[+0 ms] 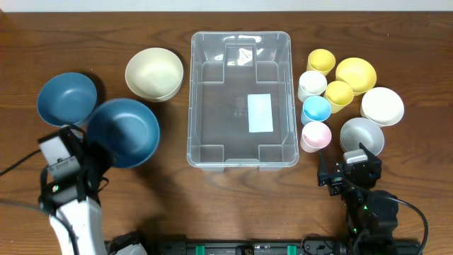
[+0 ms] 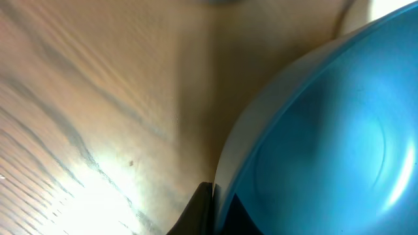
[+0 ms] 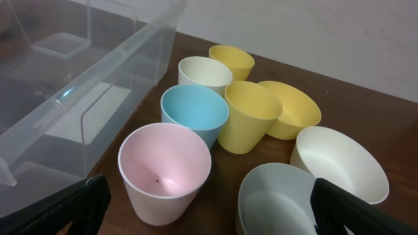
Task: Pack container
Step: 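Lift the teal bowl with the left gripper and carry it over the bin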
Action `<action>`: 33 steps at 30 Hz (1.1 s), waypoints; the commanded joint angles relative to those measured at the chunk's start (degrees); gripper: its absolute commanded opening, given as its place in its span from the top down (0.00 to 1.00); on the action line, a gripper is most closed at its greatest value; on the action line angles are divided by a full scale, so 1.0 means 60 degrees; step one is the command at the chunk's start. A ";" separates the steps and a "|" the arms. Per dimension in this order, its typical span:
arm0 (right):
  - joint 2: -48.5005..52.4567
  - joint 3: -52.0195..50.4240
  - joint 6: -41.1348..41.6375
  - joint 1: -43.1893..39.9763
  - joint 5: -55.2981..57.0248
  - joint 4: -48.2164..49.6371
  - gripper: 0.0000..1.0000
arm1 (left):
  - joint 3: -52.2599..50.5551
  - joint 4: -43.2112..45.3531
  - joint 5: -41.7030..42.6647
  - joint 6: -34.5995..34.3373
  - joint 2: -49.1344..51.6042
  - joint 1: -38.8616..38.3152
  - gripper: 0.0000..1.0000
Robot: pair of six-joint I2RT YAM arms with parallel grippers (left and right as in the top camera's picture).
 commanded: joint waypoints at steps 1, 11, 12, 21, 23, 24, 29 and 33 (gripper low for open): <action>0.0004 -0.0015 0.0106 -0.0040 -0.0102 -0.0011 0.01 | 0.0831 -0.0018 0.0375 -0.0350 -0.0867 0.0040 0.94; 0.0004 -0.0015 0.0106 -0.0040 -0.0102 -0.0011 0.01 | 0.3184 0.0630 0.3461 -0.0554 -0.0769 -0.0994 0.94; 0.0004 -0.0015 0.0106 -0.0040 -0.0102 -0.0011 0.01 | 0.3457 0.0634 0.3461 -0.0554 -0.0605 -0.1246 0.94; 0.0004 -0.0015 0.0106 -0.0040 -0.0102 -0.0011 0.01 | 0.6109 0.0812 0.2466 -0.0532 0.1905 -0.4229 0.94; 0.0004 -0.0015 0.0106 -0.0040 -0.0102 -0.0011 0.01 | 0.6612 0.0816 0.1945 -0.0510 0.2630 -0.4972 0.94; 0.0004 -0.0015 0.0106 -0.0040 -0.0102 -0.0011 0.01 | 0.6819 0.0812 0.1661 -0.0452 0.2943 -0.5286 0.94; 0.0004 -0.0015 0.0106 -0.0040 -0.0102 -0.0011 0.01 | 0.7770 0.0772 -0.0036 0.0138 0.4583 -0.6870 0.94; 0.0004 -0.0015 0.0106 -0.0040 -0.0102 -0.0011 0.01 | 0.8153 0.0940 -0.1432 0.0135 0.5763 -0.7781 0.94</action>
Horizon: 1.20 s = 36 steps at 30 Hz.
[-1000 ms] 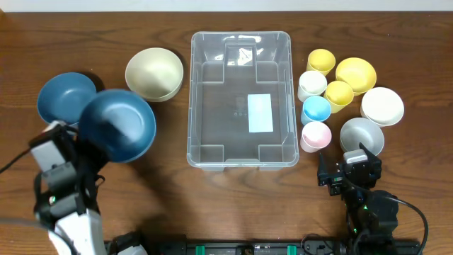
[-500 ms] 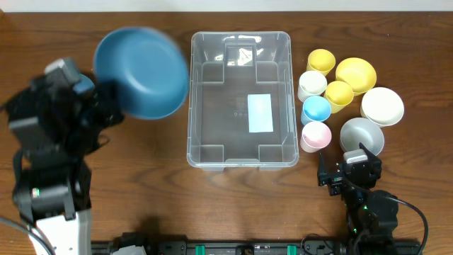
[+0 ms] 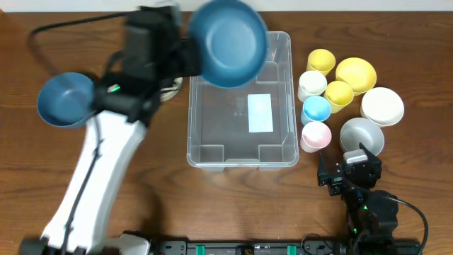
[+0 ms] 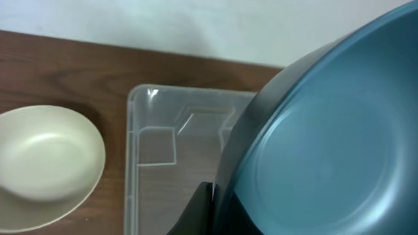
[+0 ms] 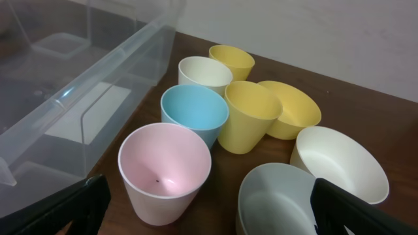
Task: Pack container
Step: 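Lift the teal bowl with the left gripper and carry it over the bin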
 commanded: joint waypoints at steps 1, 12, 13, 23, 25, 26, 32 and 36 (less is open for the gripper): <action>0.0004 -0.0015 0.0106 -0.0040 -0.0102 -0.0011 0.01 | 0.0437 0.0273 -0.1643 0.0229 0.0809 -0.0568 0.94; 0.0004 -0.0015 0.0106 -0.0040 -0.0102 -0.0011 0.01 | 0.0433 0.0637 -0.1596 0.0153 0.3308 -0.0783 0.94; 0.0004 -0.0015 0.0106 -0.0040 -0.0102 -0.0011 0.01 | 0.0433 0.0688 -0.1596 0.0157 0.3450 -0.0834 0.94; 0.0004 -0.0015 0.0106 -0.0040 -0.0102 -0.0011 0.01 | 0.0423 0.1089 -0.1603 0.0160 0.4513 -0.0991 0.94; 0.0004 -0.0015 0.0106 -0.0040 -0.0102 -0.0011 0.01 | 0.0423 0.1195 -0.1603 0.0168 0.4652 -0.0991 0.94; 0.0004 -0.0015 0.0106 -0.0040 -0.0102 -0.0011 0.01 | 0.0419 0.1271 -0.1606 0.0171 0.4728 -0.0991 0.94; 0.0004 -0.0015 0.0106 -0.0040 -0.0102 -0.0011 0.01 | 0.0419 0.1563 -0.1603 0.0204 0.4889 -0.0991 0.94; 0.0004 -0.0015 0.0106 -0.0040 -0.0102 -0.0011 0.01 | 0.0423 0.1592 -0.1603 0.0204 0.4874 -0.0994 0.70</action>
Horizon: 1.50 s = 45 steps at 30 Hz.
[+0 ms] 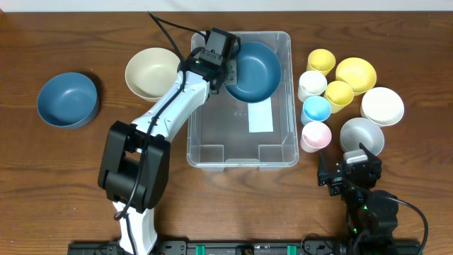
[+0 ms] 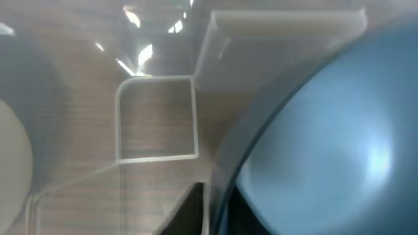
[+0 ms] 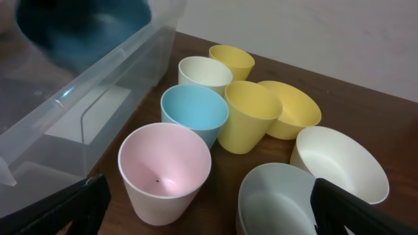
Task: Pack container
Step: 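Lift the teal bowl with the left gripper and carry it over the bin, then release the teal bowl into the bin and withdraw the left gripper, then grasp the cream bowl rim with the left gripper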
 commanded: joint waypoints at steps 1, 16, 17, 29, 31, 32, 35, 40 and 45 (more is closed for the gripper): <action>0.0004 -0.0015 0.0106 -0.0040 -0.0102 -0.0011 0.01 | 0.0266 0.0015 -0.0076 -0.0011 -0.0025 0.0004 0.66; 0.0004 -0.0015 0.0106 -0.0040 -0.0102 -0.0011 0.01 | 0.0266 -0.1100 -0.1687 0.0025 -0.3778 0.0022 0.65; 0.0004 -0.0015 0.0106 -0.0040 -0.0102 -0.0011 0.01 | 0.0266 -0.1373 -0.2106 0.0025 -0.4142 0.0073 0.65; 0.0004 -0.0015 0.0106 -0.0040 -0.0102 -0.0011 0.01 | 0.0200 -0.5315 -0.3326 -0.0918 -0.5996 0.2328 0.15; 0.0004 -0.0015 0.0109 -0.0040 -0.0102 -0.0011 0.01 | 0.0004 -0.5406 -0.3275 -0.1610 -0.5938 0.2750 0.02; 0.0004 -0.0015 0.0106 -0.0040 -0.0102 -0.0011 0.01 | -0.0109 -0.5380 -0.3166 -0.1818 -0.5880 0.2929 0.02; 0.0004 -0.0015 0.0106 -0.0040 -0.0102 -0.0011 0.01 | -0.0280 -0.5282 -0.2528 -0.2357 -0.5606 0.3410 0.02; 0.0004 -0.0015 0.0106 -0.0040 -0.0102 -0.0011 0.01 | -0.0291 -0.4870 -0.0608 -0.2466 -0.4765 0.3963 0.02; 0.0004 -0.0015 0.0106 -0.0040 -0.0102 -0.0011 0.01 | -0.0291 -0.4488 0.0350 -0.3322 -0.3512 0.4360 0.02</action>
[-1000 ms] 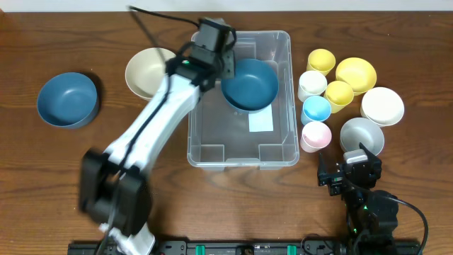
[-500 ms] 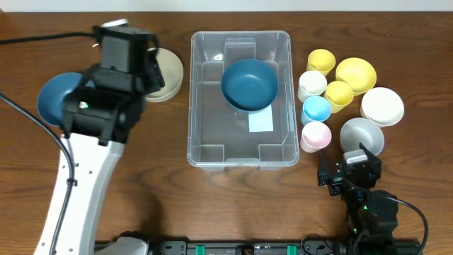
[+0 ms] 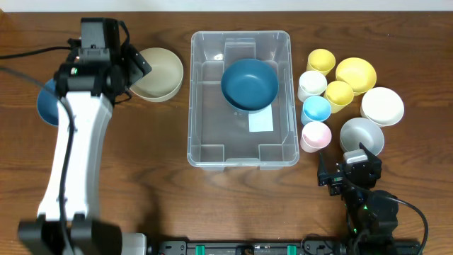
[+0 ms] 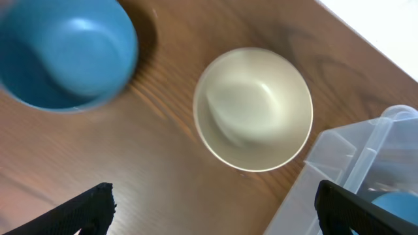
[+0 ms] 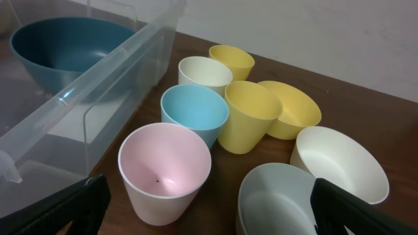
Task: Pack container
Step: 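Grasp the cream bowl rim with the left gripper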
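The clear plastic container [image 3: 241, 145] stands mid-table. A dark blue bowl [image 3: 249, 83] rests upright in its far half, and it also shows in the right wrist view [image 5: 65, 46]. My left gripper [image 3: 136, 65] hangs open and empty above the table by the cream bowl [image 3: 161, 74]. In the left wrist view, the cream bowl [image 4: 253, 117] lies ahead between the open fingers [image 4: 91, 205], with the container's corner [image 4: 366, 163] at right. My right gripper [image 3: 347, 168] is open near the front edge, facing the cups.
A lighter blue bowl [image 4: 65, 55] sits at the far left. Right of the container stand a pink cup [image 5: 166, 171], a light blue cup [image 5: 194, 111], a yellow cup [image 5: 251, 114], a cream cup [image 5: 204, 73], a yellow bowl [image 5: 290, 109], a white bowl [image 5: 339, 163] and a grey bowl [image 5: 281, 199].
My left gripper has let go of the dark blue bowl, which now rests in the container. The gripper is open and has moved left, to beside the cream bowl. The right arm is unchanged.
My left gripper was shut on the dark blue bowl's rim at the table's left. Then it held the bowl high over the container's far end, then down inside the container. Now the bowl sits in the container and the gripper is away, open.
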Action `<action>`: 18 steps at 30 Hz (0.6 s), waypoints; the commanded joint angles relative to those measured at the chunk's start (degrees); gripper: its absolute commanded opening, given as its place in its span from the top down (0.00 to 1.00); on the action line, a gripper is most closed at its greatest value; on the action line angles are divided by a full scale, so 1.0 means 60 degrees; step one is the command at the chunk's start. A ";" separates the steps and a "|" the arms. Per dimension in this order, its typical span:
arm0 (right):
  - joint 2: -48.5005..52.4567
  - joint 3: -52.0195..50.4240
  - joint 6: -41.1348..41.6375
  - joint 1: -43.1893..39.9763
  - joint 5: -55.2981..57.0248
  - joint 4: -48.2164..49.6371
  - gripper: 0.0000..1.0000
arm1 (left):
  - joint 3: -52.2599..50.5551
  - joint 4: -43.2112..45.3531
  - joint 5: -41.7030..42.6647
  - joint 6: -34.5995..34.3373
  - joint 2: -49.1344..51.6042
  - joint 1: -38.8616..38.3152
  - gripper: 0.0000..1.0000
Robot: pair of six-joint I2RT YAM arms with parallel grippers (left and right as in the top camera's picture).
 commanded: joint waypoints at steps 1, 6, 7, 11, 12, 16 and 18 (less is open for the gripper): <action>0.0004 -0.0015 0.0106 -0.0040 -0.0102 -0.0011 0.01 | -0.0098 0.0204 0.1224 -0.0772 0.0882 0.0277 0.02; 0.0004 -0.0015 0.0106 -0.0040 -0.0102 -0.0011 0.01 | -0.0098 0.0433 0.1657 -0.0962 0.2106 0.0521 0.02; 0.0004 -0.0015 0.0106 -0.0040 -0.0102 -0.0011 0.01 | -0.0098 0.0433 0.1654 -0.1024 0.2339 0.0565 0.02; 0.0004 -0.0015 0.0106 -0.0040 -0.0102 -0.0011 0.01 | -0.0098 0.0448 0.1657 -0.1377 0.3071 0.0710 0.02; 0.0004 -0.0015 0.0106 -0.0040 -0.0102 -0.0011 0.01 | -0.0098 0.0470 0.1657 -0.1410 0.3224 0.0736 0.02; 0.0004 -0.0015 0.0106 -0.0040 -0.0102 -0.0011 0.01 | -0.0098 0.0630 0.1657 -0.1413 0.3901 0.0761 0.02; 0.0004 -0.0015 0.0106 -0.0040 -0.0102 -0.0011 0.01 | -0.0098 0.0739 0.1657 -0.1413 0.4193 0.0761 0.01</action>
